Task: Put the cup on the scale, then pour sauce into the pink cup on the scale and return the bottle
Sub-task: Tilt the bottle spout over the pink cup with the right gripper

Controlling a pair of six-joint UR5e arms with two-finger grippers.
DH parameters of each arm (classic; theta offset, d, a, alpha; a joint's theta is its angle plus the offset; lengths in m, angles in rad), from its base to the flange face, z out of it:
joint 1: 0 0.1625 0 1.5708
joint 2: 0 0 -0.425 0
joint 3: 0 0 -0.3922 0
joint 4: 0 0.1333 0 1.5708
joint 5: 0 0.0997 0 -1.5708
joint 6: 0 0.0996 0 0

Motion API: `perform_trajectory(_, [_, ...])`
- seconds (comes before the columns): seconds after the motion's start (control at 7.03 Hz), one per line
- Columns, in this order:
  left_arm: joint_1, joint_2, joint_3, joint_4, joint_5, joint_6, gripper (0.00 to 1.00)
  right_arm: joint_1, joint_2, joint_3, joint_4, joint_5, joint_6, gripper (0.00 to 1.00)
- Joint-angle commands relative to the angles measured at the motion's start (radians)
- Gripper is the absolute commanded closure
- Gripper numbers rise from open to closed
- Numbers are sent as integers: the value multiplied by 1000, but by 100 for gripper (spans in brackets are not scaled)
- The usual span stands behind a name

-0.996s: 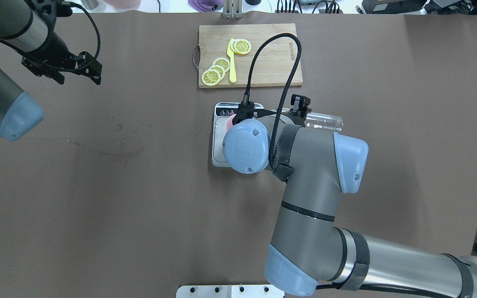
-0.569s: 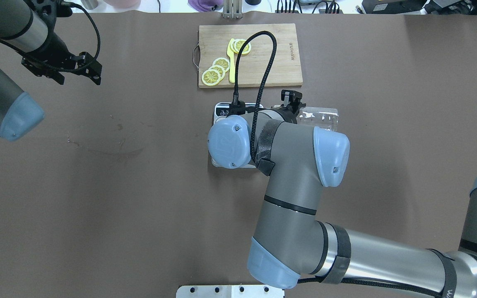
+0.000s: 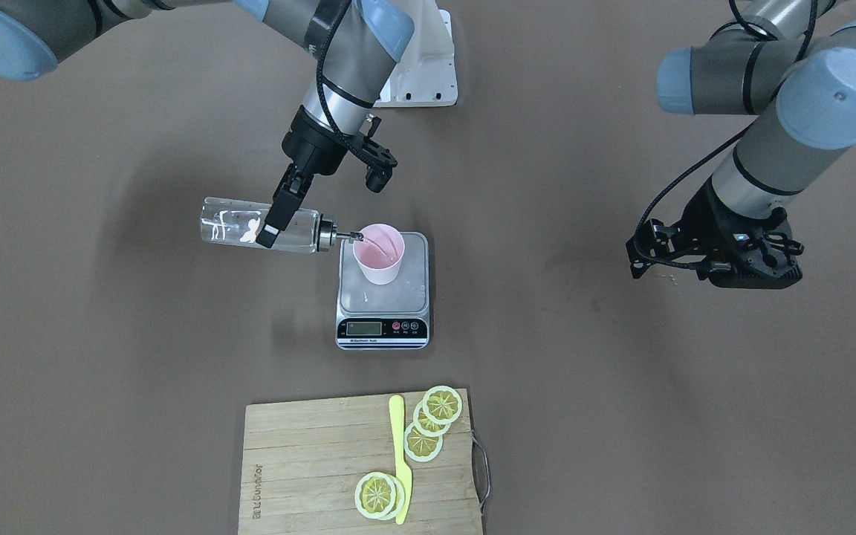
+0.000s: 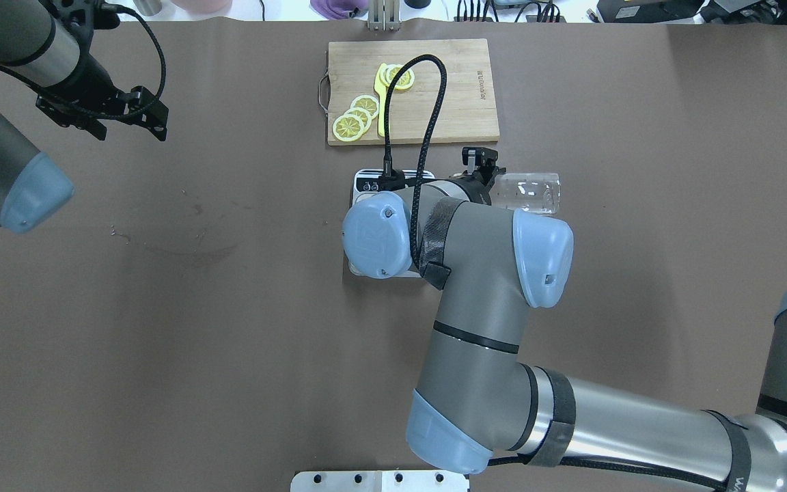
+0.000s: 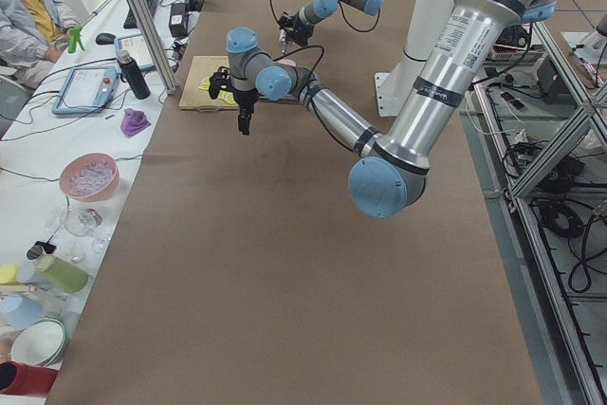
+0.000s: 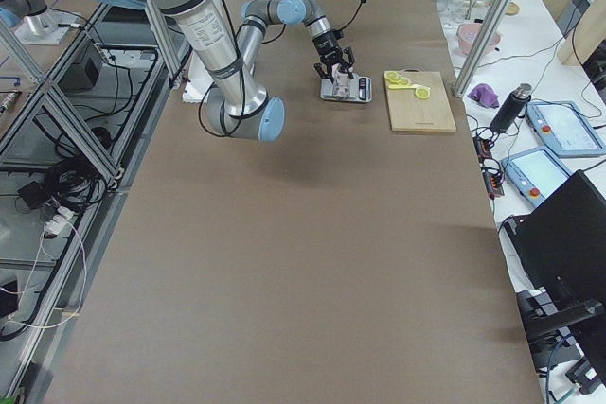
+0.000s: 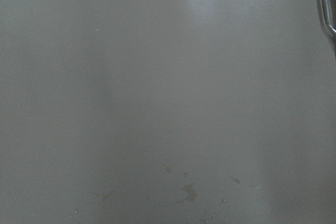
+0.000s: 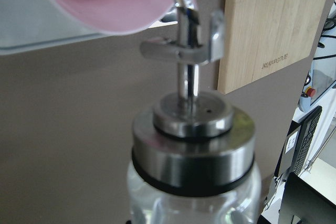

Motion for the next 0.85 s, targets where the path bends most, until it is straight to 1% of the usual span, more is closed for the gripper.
perform_trajectory(0.0, [0,0,0,0,0,0,2,0,-1,-2,-2,-2,-2,100])
perform_trajectory(0.43, [0,0,0,0,0,0,3,5,1,-1,17,-5,18,100])
perform_trajectory(0.57, [0,-2,-1,0,0,0,3,5,-8,-1,46,1,108,100])
perform_trajectory(0.71, [0,-2,-1,0,0,0,3,6,-30,7,114,21,197,100])
